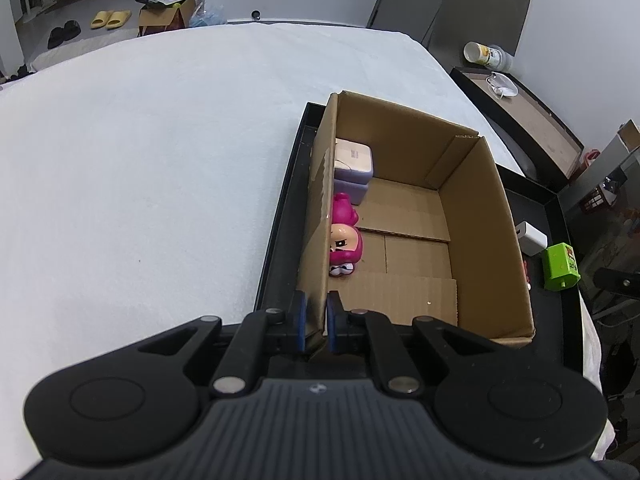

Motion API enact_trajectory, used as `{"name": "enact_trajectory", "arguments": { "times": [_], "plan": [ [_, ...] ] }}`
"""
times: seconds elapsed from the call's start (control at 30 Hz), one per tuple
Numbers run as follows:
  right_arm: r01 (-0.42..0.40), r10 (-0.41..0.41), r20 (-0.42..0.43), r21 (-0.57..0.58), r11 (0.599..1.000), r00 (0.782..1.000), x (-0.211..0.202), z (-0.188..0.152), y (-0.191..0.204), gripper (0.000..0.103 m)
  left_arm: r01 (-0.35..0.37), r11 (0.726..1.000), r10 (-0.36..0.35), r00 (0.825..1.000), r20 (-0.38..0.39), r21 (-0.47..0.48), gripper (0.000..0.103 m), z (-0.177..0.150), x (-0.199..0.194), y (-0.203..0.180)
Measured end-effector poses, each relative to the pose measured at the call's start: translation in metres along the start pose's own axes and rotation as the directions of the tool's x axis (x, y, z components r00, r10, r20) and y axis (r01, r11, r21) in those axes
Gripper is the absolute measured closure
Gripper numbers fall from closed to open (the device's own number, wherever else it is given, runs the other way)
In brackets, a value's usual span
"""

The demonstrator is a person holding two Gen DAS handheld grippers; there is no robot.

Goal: Organize rigid objects
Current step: 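Move the right tool back over the remaining toys on the tray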

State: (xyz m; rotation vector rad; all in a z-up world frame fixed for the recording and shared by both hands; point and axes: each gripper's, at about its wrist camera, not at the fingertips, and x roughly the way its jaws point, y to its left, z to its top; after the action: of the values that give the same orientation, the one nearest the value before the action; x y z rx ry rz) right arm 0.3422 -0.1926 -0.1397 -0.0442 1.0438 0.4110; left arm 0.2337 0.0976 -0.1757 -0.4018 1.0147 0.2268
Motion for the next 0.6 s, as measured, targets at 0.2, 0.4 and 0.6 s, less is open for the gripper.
{"name": "enact_trajectory", "arguments": {
  "times": [0.2, 0.4, 0.6],
  "plan": [
    [0.013, -0.011, -0.037, 0.062, 0.998, 0.999, 0.022, 0.001, -0.003, 0.035, 0.007, 1.0, -0.006, 1.0, 0.008, -0.013, 0.094, 0.001, 0.002, 0.004],
    [0.025, -0.018, -0.073, 0.093, 0.995, 0.997, 0.041, 0.003, -0.002, 0.035, 0.011, 1.0, -0.011, 1.0, 0.02, -0.027, 0.093, 0.002, 0.003, 0.008],
    [0.04, -0.03, -0.092, 0.099, 0.994, 0.995, 0.056, 0.007, 0.003, 0.035, 0.016, 0.999, -0.015, 0.999, 0.034, -0.028, 0.093, 0.003, 0.005, 0.009]
  ]
}}
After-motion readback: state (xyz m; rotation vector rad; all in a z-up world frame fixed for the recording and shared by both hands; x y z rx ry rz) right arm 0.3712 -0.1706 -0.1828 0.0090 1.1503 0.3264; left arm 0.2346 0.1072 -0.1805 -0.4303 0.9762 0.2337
